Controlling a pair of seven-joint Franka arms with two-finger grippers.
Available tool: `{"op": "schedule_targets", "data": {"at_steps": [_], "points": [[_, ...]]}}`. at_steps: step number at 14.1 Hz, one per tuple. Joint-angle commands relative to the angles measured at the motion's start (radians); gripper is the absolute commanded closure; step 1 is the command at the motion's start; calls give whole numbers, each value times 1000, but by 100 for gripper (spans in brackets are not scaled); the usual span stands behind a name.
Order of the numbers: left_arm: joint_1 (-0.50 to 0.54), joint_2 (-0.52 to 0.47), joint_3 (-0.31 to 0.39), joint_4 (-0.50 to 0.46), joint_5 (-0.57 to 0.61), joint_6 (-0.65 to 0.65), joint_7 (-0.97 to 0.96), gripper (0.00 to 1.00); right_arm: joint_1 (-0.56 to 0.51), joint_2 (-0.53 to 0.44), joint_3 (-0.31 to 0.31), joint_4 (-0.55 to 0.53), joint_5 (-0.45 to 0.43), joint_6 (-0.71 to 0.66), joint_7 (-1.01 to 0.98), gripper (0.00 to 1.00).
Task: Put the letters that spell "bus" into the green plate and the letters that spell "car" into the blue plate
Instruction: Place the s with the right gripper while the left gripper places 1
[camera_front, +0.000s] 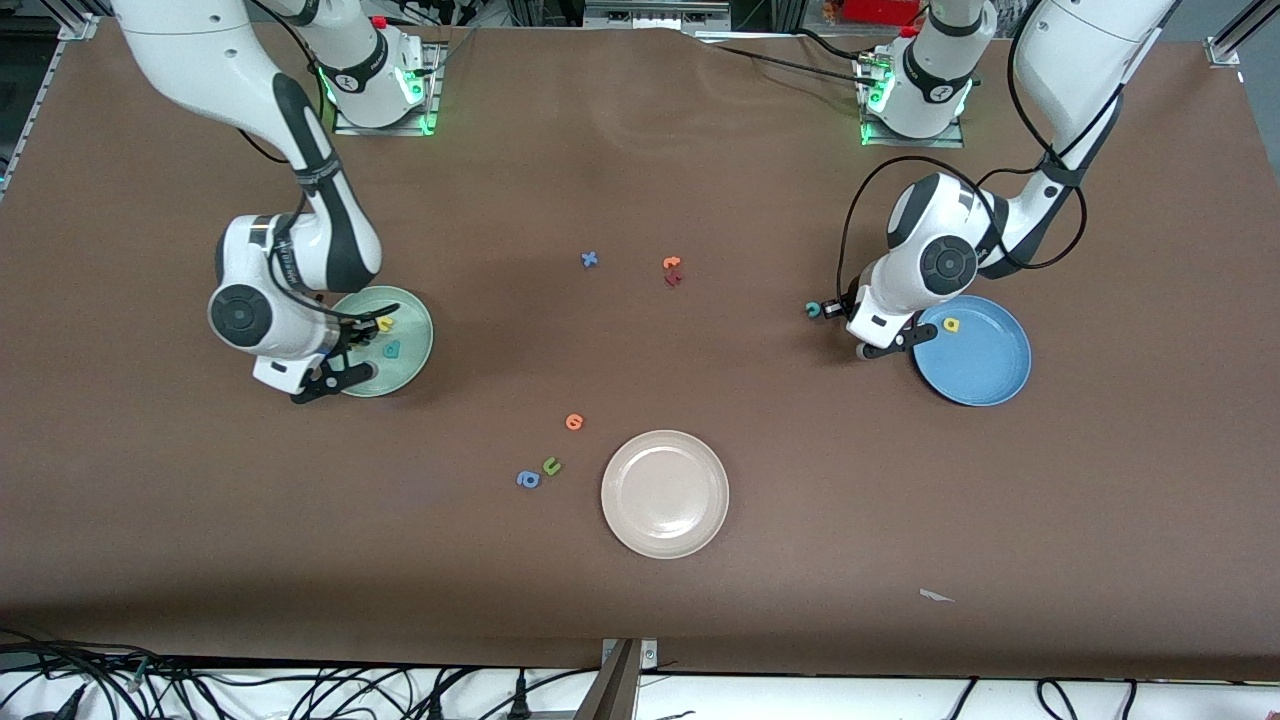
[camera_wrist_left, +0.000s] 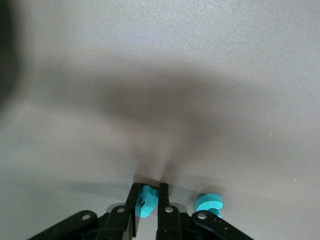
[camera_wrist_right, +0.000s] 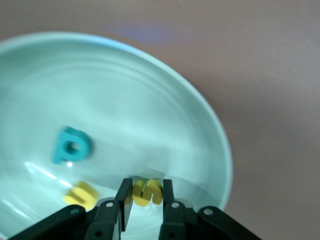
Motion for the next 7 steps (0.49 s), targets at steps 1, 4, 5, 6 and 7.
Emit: {"op": "schedule_targets", "data": {"at_steps": [1, 4, 5, 6, 7], "points": [[13, -29, 8, 24, 26, -74, 1, 99, 3, -16, 7, -11, 12, 8, -16, 0], [43, -35, 9, 191, 26, -322, 64, 99, 7, -41, 16, 54, 12, -102, -8, 0], [69, -33, 10, 245, 26, -406, 108, 99, 11, -42, 23, 114, 14, -186, 18, 0], [98, -33, 10, 278, 26, -459, 156, 99, 14, -40, 28, 180, 14, -271, 59, 0], [123, -33, 11, 300, 26, -485, 208, 99, 18, -40, 33, 241, 14, -354, 110, 0]]}}
